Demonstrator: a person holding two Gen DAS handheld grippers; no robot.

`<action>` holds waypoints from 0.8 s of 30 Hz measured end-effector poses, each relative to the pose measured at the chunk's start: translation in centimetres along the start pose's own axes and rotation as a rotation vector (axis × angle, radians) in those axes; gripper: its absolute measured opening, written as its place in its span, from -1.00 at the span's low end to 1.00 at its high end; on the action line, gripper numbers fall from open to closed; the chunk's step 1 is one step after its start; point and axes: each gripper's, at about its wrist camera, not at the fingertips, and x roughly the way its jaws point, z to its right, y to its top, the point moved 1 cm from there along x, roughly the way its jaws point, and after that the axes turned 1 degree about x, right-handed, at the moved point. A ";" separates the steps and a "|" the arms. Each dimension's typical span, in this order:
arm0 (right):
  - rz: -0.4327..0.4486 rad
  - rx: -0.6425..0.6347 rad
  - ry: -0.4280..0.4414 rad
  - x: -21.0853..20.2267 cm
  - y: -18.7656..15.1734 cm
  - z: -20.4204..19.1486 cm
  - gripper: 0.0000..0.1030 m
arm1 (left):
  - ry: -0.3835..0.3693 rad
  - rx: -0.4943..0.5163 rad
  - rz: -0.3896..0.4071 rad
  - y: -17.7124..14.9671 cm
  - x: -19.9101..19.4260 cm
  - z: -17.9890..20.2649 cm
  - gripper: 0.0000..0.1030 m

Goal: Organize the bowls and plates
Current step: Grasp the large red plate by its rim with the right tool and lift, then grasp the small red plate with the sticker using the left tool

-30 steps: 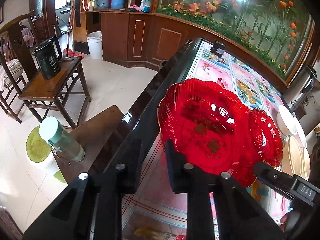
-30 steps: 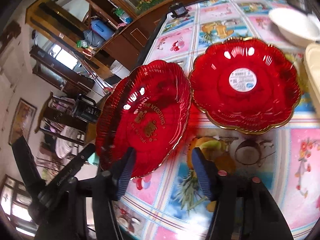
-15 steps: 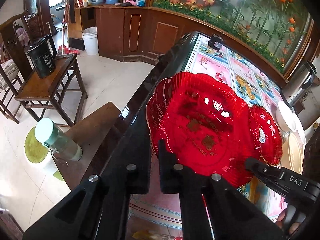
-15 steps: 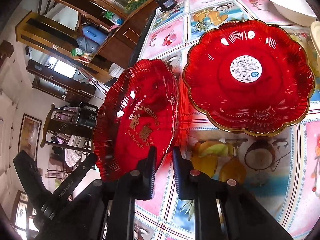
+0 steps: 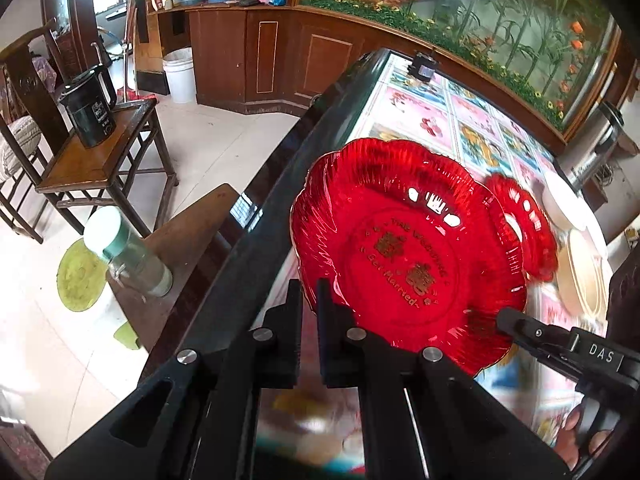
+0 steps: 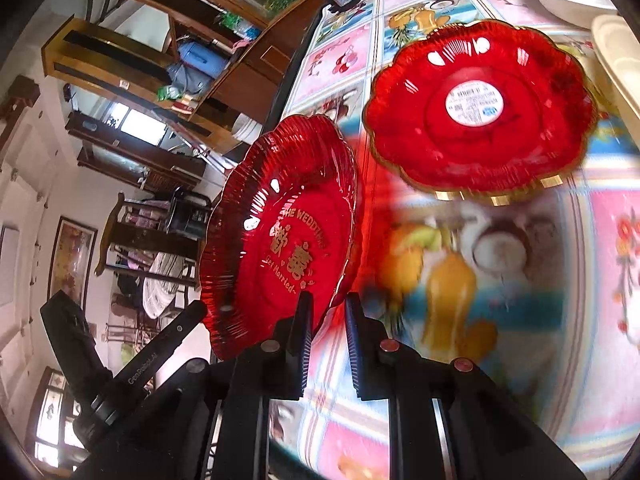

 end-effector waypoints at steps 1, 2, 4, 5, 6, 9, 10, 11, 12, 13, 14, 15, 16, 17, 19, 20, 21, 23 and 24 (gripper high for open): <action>-0.006 -0.003 0.005 -0.3 -0.5 0.2 -0.69 | 0.001 0.006 0.001 -0.4 -0.3 0.2 -0.90; -0.011 -0.005 0.008 -0.5 -1.0 0.4 -0.69 | 0.003 0.011 0.001 -0.8 -0.6 0.4 -0.90; -0.021 -0.005 0.015 -1.2 -1.8 0.8 -0.69 | 0.007 0.025 0.003 -1.6 -1.3 0.8 -0.90; -0.026 -0.008 0.017 -1.5 -2.1 1.0 -0.69 | 0.008 0.034 0.004 -2.1 -1.6 1.1 -0.89; -0.027 -0.011 0.018 -1.8 -2.4 1.1 -0.69 | 0.010 0.045 0.004 -2.5 -1.9 1.3 -0.89; -0.025 -0.019 0.017 -3.0 -3.3 1.6 -0.69 | 0.015 0.065 0.004 -3.5 -2.4 2.1 -0.88; -0.024 -0.019 0.019 -3.3 -3.5 1.8 -0.69 | 0.015 0.067 0.005 -3.7 -2.6 2.2 -0.88; -0.022 -0.018 0.021 -3.6 -3.8 2.0 -0.69 | 0.015 0.067 0.006 -4.0 -2.7 2.3 -0.88; -0.022 -0.019 0.022 -3.9 -4.1 2.1 -0.69 | 0.016 0.068 0.007 -4.2 -2.8 2.5 -0.88; -0.023 -0.023 0.022 -4.1 -4.3 2.2 -0.69 | 0.017 0.068 0.007 -4.3 -2.9 2.5 -0.88; -0.024 -0.026 0.022 -4.2 -4.4 2.3 -0.69 | 0.017 0.066 0.009 -4.3 -2.9 2.6 -0.88; -0.021 -0.026 0.026 -4.2 -4.4 2.3 -0.67 | 0.018 0.061 0.010 -4.2 -2.8 2.7 -0.88; -0.016 -0.026 0.035 -4.3 -4.4 2.5 -0.59 | 0.015 0.048 0.011 -4.1 -2.8 2.6 -0.88; -0.011 -0.031 0.048 -4.4 -4.3 2.6 -0.59 | 0.011 0.037 0.013 -4.1 -2.8 2.6 -0.88; 0.001 -0.044 0.055 -4.7 -4.3 2.6 -0.41 | 0.046 0.036 0.042 -4.1 -3.4 2.6 -0.88; 0.019 -0.051 0.056 -5.1 -4.2 2.6 -0.26 | 0.079 0.050 0.064 -4.2 -3.8 2.7 -0.88; 0.034 -0.053 0.053 -5.5 -4.1 2.8 0.08 | 0.126 0.068 0.097 -4.2 -4.5 2.7 -0.86; 0.072 -0.035 0.043 -6.6 -3.7 3.1 0.37 | 0.152 0.069 0.138 -4.3 -5.7 2.4 -0.79; 0.095 -0.025 0.045 -7.2 -3.5 3.4 0.38 | 0.153 0.057 0.159 -4.2 -6.5 2.1 -0.70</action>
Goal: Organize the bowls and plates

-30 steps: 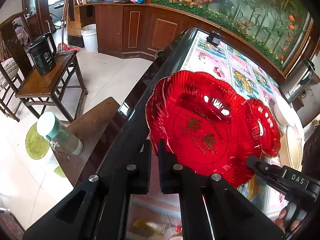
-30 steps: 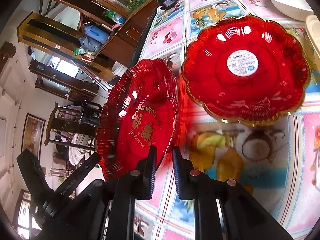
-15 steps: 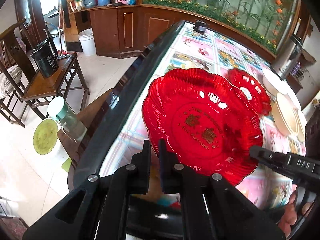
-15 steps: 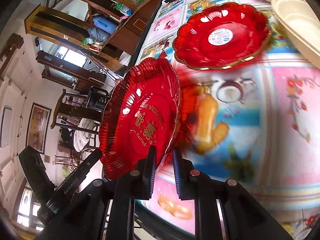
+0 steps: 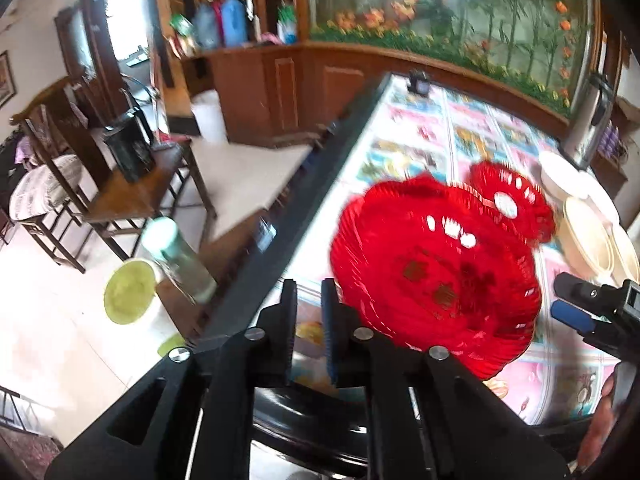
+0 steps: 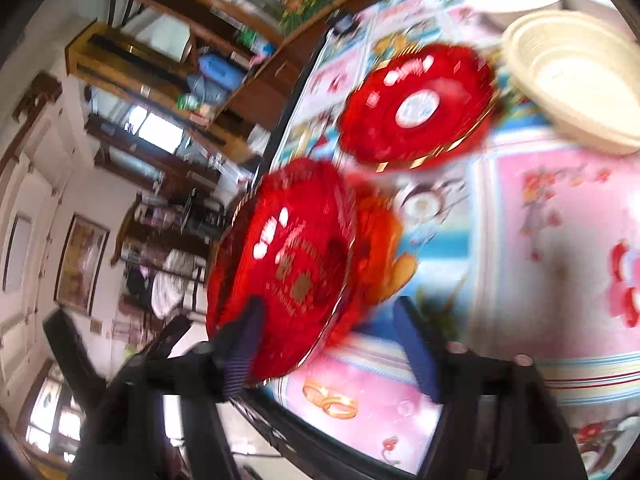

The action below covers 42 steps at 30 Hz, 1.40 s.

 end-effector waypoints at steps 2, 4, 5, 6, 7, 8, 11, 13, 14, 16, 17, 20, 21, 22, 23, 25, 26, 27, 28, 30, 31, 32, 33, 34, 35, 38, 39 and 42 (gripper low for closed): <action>0.044 -0.007 -0.004 -1.4 0.7 0.5 0.38 | -0.007 -0.036 0.045 0.5 -1.3 -0.8 -0.46; 0.079 0.009 -0.016 -2.6 1.5 1.2 0.38 | -0.028 -0.063 0.089 1.3 -2.6 -0.9 -0.11; 0.093 0.030 -0.017 -3.0 2.1 1.8 0.38 | -0.051 -0.070 0.107 1.5 -3.1 -0.9 0.12; 0.103 0.048 -0.021 -3.2 2.5 2.0 0.38 | -0.081 -0.071 0.129 1.9 -3.6 -0.4 0.27; 0.117 0.068 -0.033 -3.5 3.2 2.5 0.38 | -0.123 -0.056 0.155 2.4 -4.2 0.5 0.34; 0.127 0.080 -0.046 -3.6 3.6 2.8 0.38 | -0.143 -0.045 0.163 2.7 -4.4 1.1 0.49; 0.149 0.124 -0.045 -3.8 5.0 3.8 0.37 | -0.239 -0.009 0.143 4.7 -3.8 3.4 0.58; 0.170 0.130 -0.057 -3.8 5.6 4.1 0.37 | -0.283 0.002 0.112 7.0 -2.4 4.8 0.58; 0.179 0.129 -0.062 -3.8 6.0 4.1 0.37 | -0.291 -0.002 0.092 8.4 -1.4 5.4 0.58; 0.180 0.152 -0.048 -3.6 6.4 4.5 0.37 | -0.301 -0.002 0.067 10.6 0.4 6.3 0.58; 0.176 0.164 -0.041 -3.4 6.7 4.7 0.37 | -0.295 0.006 0.045 12.0 1.8 7.0 0.58; 0.169 0.196 -0.038 -2.7 7.4 5.6 0.37 | -0.299 0.034 -0.064 14.0 5.7 9.3 0.58; 0.163 0.209 -0.029 -2.4 7.6 5.9 0.37 | -0.307 0.040 -0.115 14.5 7.4 10.1 0.58; 0.155 0.221 -0.019 -2.1 7.8 6.2 0.37 | -0.303 0.045 -0.169 14.9 9.3 10.9 0.58; 0.147 0.231 -0.014 -1.7 8.0 6.5 0.37 | -0.293 0.050 -0.200 14.9 10.5 11.6 0.58; 0.135 0.243 -0.007 -1.0 8.3 7.0 0.37 | -0.288 0.065 -0.263 15.1 13.1 13.0 0.58; 0.129 0.249 -0.001 -0.6 8.6 7.2 0.37 | -0.287 0.067 -0.280 15.1 13.9 13.5 0.58; 0.126 0.252 0.001 -0.4 8.7 7.3 0.37 | -0.287 0.075 -0.297 14.9 14.6 14.1 0.58; 0.122 0.256 0.007 -0.1 8.9 7.5 0.37 | -0.292 0.087 -0.319 14.8 15.5 14.8 0.58; 0.118 0.264 0.020 0.4 9.3 7.7 0.37 | -0.298 0.094 -0.354 14.3 16.7 15.6 0.58; 0.118 0.270 0.024 0.6 9.5 7.9 0.37 | -0.302 0.099 -0.368 14.0 17.1 16.0 0.58; 0.119 0.273 0.024 0.7 9.6 8.1 0.37 | -0.306 0.106 -0.376 13.8 17.4 16.3 0.58; 0.120 0.275 0.023 0.9 9.6 8.1 0.37 | -0.309 0.115 -0.386 13.3 17.6 16.8 0.58; 0.121 0.278 0.023 1.0 9.8 8.3 0.37 | -0.315 0.121 -0.390 13.1 17.6 17.0 0.58; 0.123 0.282 0.023 1.2 9.9 8.5 0.37 | -0.324 0.127 -0.391 13.0 17.6 17.3 0.58; 0.129 0.295 0.019 1.5 10.2 9.1 0.37 | -0.308 0.161 -0.397 12.5 17.7 18.0 0.58; 0.128 0.301 0.020 1.6 10.3 9.3 0.37 | -0.303 0.165 -0.403 12.4 17.8 18.1 0.58; 0.123 0.311 0.025 2.1 10.4 9.6 0.33 | -0.335 0.167 -0.423 12.0 18.0 18.7 0.58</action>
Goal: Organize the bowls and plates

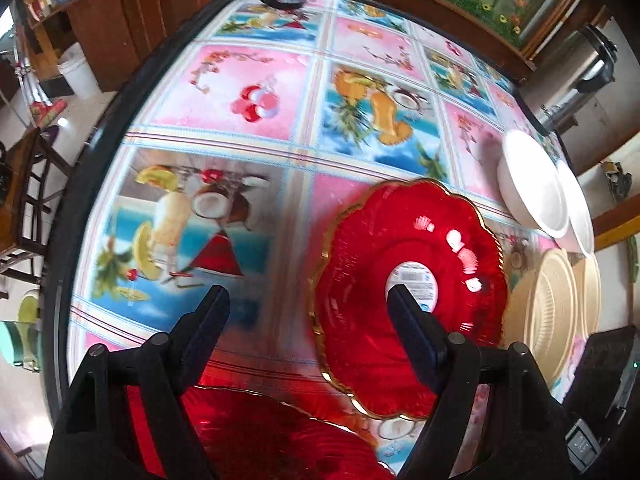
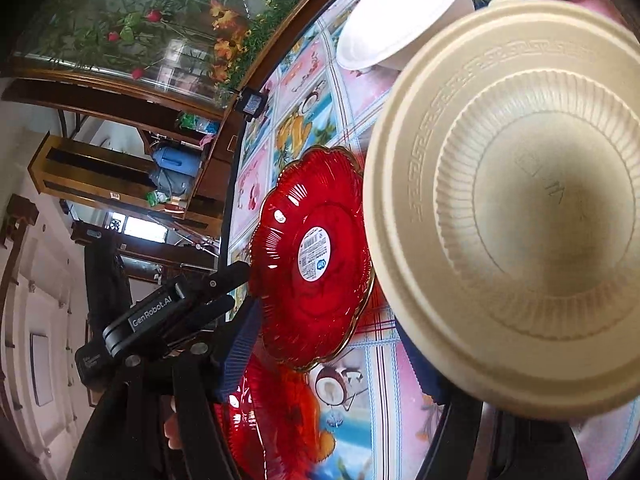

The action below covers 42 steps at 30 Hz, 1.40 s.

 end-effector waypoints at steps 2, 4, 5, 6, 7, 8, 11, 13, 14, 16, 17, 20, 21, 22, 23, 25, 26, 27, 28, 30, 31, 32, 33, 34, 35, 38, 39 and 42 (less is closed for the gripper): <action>0.009 0.004 0.002 0.1 0.1 0.0 0.31 | -0.002 0.018 -0.016 -0.1 0.3 0.6 0.53; 0.019 0.013 -0.004 0.2 0.3 0.1 0.20 | 0.004 0.021 -0.018 -0.3 0.4 1.0 0.22; 0.020 0.016 -0.006 0.3 0.4 0.2 0.15 | -0.003 0.018 -0.025 -0.4 0.5 1.1 0.01; 0.017 0.024 -0.005 0.4 0.5 0.3 0.03 | -0.014 0.014 -0.032 -0.5 0.6 1.3 -0.27; 0.013 0.034 0.000 0.6 0.6 0.5 -0.09 | -0.014 0.018 -0.042 -0.7 0.9 1.5 -0.34; 0.008 0.044 0.005 0.8 0.6 0.7 -0.17 | 0.004 0.030 -0.041 -0.9 1.0 1.8 -0.49; 0.006 0.060 -0.004 1.1 0.7 1.3 -0.48 | 0.059 0.046 -0.016 -1.2 1.1 2.0 -0.74; 0.012 0.073 0.000 1.2 0.9 1.7 -0.70 | 0.042 0.013 -0.009 -1.1 1.1 1.4 -0.76; 0.015 0.078 -0.005 1.2 0.9 1.9 -0.79 | 0.032 0.003 -0.009 -1.1 1.1 1.2 -0.77; 0.019 0.092 0.010 1.3 0.9 2.3 -0.79 | 0.035 0.007 -0.003 -1.1 0.9 1.2 -0.77; 0.022 0.089 0.007 1.3 0.8 2.2 -0.79 | 0.041 0.011 0.004 -1.1 0.7 1.4 -0.78; 0.039 0.052 -0.008 1.3 0.7 1.5 -0.79 | 0.046 0.014 0.050 -1.1 -0.5 1.8 -0.79; 0.049 0.042 -0.005 1.1 0.6 1.2 -0.79 | 0.043 0.017 0.068 -1.2 -1.2 2.0 -0.80; 0.061 0.033 -0.002 0.8 0.5 1.0 -0.79 | 0.045 0.022 0.079 -1.2 -1.6 2.1 -0.80; 0.074 0.021 0.000 0.6 0.5 0.7 -0.79 | 0.050 0.029 0.091 -1.3 -2.1 2.3 -0.80; 0.091 0.000 0.004 0.0 0.3 0.1 -0.79 | 0.061 0.046 0.122 -1.8 -3.5 2.6 -0.80; 0.098 -0.011 0.007 -0.4 0.1 -0.4 -0.79 | 0.062 0.050 0.137 -1.9 -4.2 2.7 -0.80; 0.103 -0.019 0.011 -0.7 0.0 -0.7 -0.79 | 0.060 0.051 0.150 -2.1 -4.8 2.7 -0.80; 0.111 -0.030 0.017 -1.2 -0.2 -1.1 -0.79 | 0.053 0.049 0.169 -2.5 -5.8 2.7 -0.80; 0.128 -0.054 0.035 -2.3 -0.6 -2.2 -0.79 | 0.045 0.048 0.200 -3.2 -7.4 2.5 -0.80; 0.134 -0.069 0.043 -2.8 -0.9 -2.8 -0.79 | 0.040 0.044 0.221 -3.7 -8.5 2.2 -0.80; 0.138 -0.081 0.051 -3.3 -1.1 -3.4 -0.79 | 0.036 0.040 0.239 -4.2 -9.4 2.0 -0.80; 0.141 -0.095 0.064 -3.8 -1.5 -4.0 -0.79 | 0.033 0.040 0.259 -4.7 -10.5 1.9 -0.80; 0.143 -0.108 0.074 -4.4 -1.9 -4.5 -0.79 | 0.035 0.043 0.280 -5.5 -11.6 1.7 -0.79; 0.145 -0.128 0.085 -5.0 -2.5 -5.3 -0.79 | 0.037 0.045 0.301 -6.4 -12.7 1.4 -0.79; 0.143 -0.165 0.114 -6.3 -4.0 -6.8 -0.79 | 0.041 0.040 0.348 -8.7 -14.9 0.6 -0.79; 0.143 -0.182 0.124 -6.8 -4.8 -7.3 -0.79 | 0.045 0.037 0.360 -9.6 -15.6 0.2 -0.78; 0.129 -0.234 0.143 -7.7 -6.9 -8.7 -0.79 | 0.066 0.016 0.410 -12.6 -17.5 -1.3 -0.78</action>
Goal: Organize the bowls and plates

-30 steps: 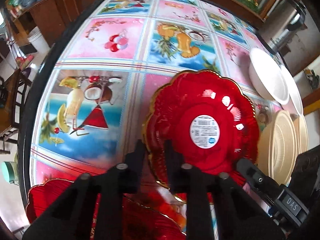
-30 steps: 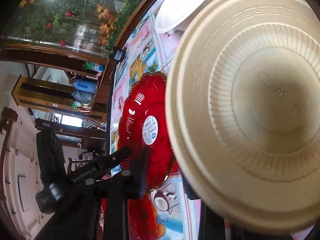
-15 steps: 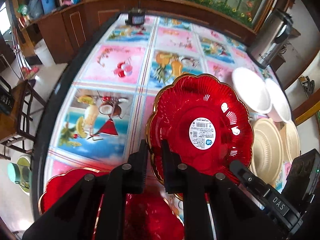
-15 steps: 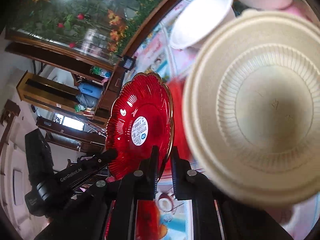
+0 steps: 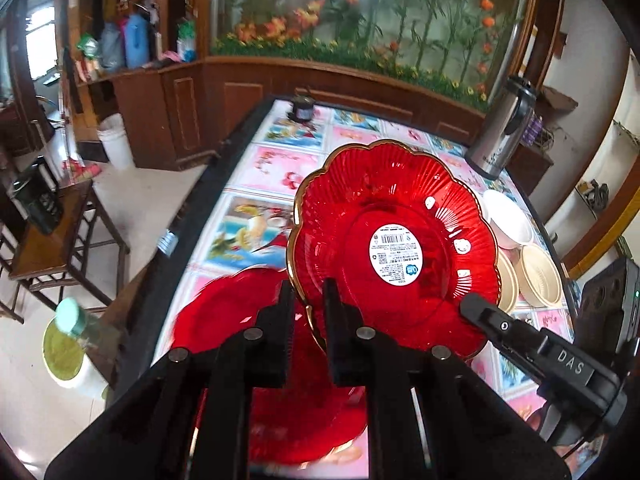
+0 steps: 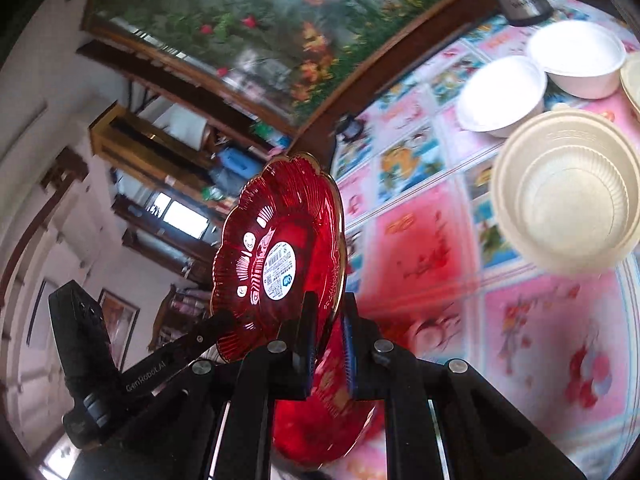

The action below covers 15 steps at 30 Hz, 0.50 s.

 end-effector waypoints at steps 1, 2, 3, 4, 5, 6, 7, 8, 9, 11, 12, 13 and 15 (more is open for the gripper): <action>-0.008 -0.016 0.006 -0.2 -0.6 -0.6 -0.79 | 0.009 -0.005 0.009 -0.6 -0.5 -0.4 -0.78; -0.020 -0.038 0.009 -0.2 -1.4 -1.3 -0.79 | 0.020 -0.013 0.016 -1.3 -1.0 -0.9 -0.78; -0.033 -0.058 0.007 -0.3 -2.1 -1.7 -0.79 | 0.031 -0.021 0.020 -1.8 -1.3 -1.3 -0.78; -0.048 -0.076 0.004 -0.1 -2.8 -2.1 -0.79 | 0.046 -0.029 0.024 -2.6 -1.6 -1.9 -0.78; -0.061 -0.086 0.003 -0.2 -3.5 -2.4 -0.79 | 0.056 -0.036 0.023 -3.3 -1.8 -2.2 -0.78; -0.081 -0.097 0.000 0.2 -4.2 -2.6 -0.79 | 0.067 -0.044 0.018 -3.9 -1.7 -2.7 -0.77; -0.096 -0.104 -0.005 0.4 -4.8 -2.6 -0.79 | 0.080 -0.051 0.009 -4.6 -1.6 -3.2 -0.77; -0.116 -0.116 -0.016 0.9 -5.5 -2.8 -0.79 | 0.089 -0.056 0.002 -5.1 -1.4 -3.5 -0.77; -0.127 -0.121 -0.021 1.1 -6.0 -2.7 -0.79 | 0.100 -0.067 -0.009 -5.7 -1.0 -4.0 -0.76; -0.160 -0.137 -0.039 2.1 -7.2 -2.6 -0.79 | 0.114 -0.082 -0.029 -6.5 -0.2 -4.7 -0.75; -0.170 -0.146 -0.049 2.3 -7.6 -2.6 -0.79 | 0.121 -0.088 -0.041 -6.8 0.3 -5.0 -0.74; -0.181 -0.154 -0.060 2.8 -7.9 -2.6 -0.79 | 0.127 -0.091 -0.049 -7.1 0.6 -5.2 -0.74; -0.198 -0.165 -0.078 3.5 -8.6 -2.3 -0.79 | 0.135 -0.101 -0.065 -7.4 1.6 -5.6 -0.73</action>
